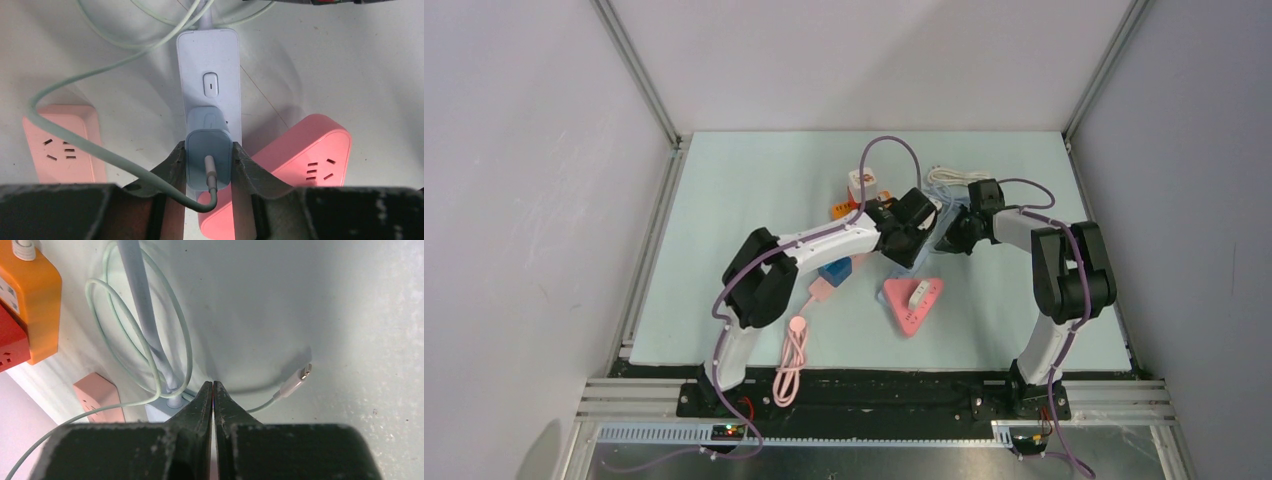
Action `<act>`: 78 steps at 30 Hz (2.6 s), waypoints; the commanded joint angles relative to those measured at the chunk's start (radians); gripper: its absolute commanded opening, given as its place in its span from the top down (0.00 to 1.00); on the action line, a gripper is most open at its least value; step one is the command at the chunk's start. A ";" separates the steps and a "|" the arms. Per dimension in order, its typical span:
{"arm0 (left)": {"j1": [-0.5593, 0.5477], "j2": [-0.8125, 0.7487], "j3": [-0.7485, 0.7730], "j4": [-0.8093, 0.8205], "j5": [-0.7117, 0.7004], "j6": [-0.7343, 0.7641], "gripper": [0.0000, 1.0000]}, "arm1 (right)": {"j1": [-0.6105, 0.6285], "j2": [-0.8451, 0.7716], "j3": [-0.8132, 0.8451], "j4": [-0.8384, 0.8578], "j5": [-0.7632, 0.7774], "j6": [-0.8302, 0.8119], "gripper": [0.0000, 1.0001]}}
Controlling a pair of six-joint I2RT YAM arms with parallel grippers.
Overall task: Insert the plug
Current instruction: Insert the plug into the socket.
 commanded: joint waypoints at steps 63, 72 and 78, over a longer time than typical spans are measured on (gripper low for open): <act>0.052 -0.145 -0.035 0.072 0.117 0.063 0.15 | -0.073 -0.369 0.156 -0.422 0.078 0.036 0.00; 0.065 -0.292 -0.049 0.063 0.140 0.103 0.00 | -0.080 -0.439 0.156 -0.394 0.030 -0.061 0.01; 0.113 -0.400 -0.039 0.061 0.104 0.070 0.00 | -0.078 -0.488 0.155 -0.369 -0.027 -0.123 0.00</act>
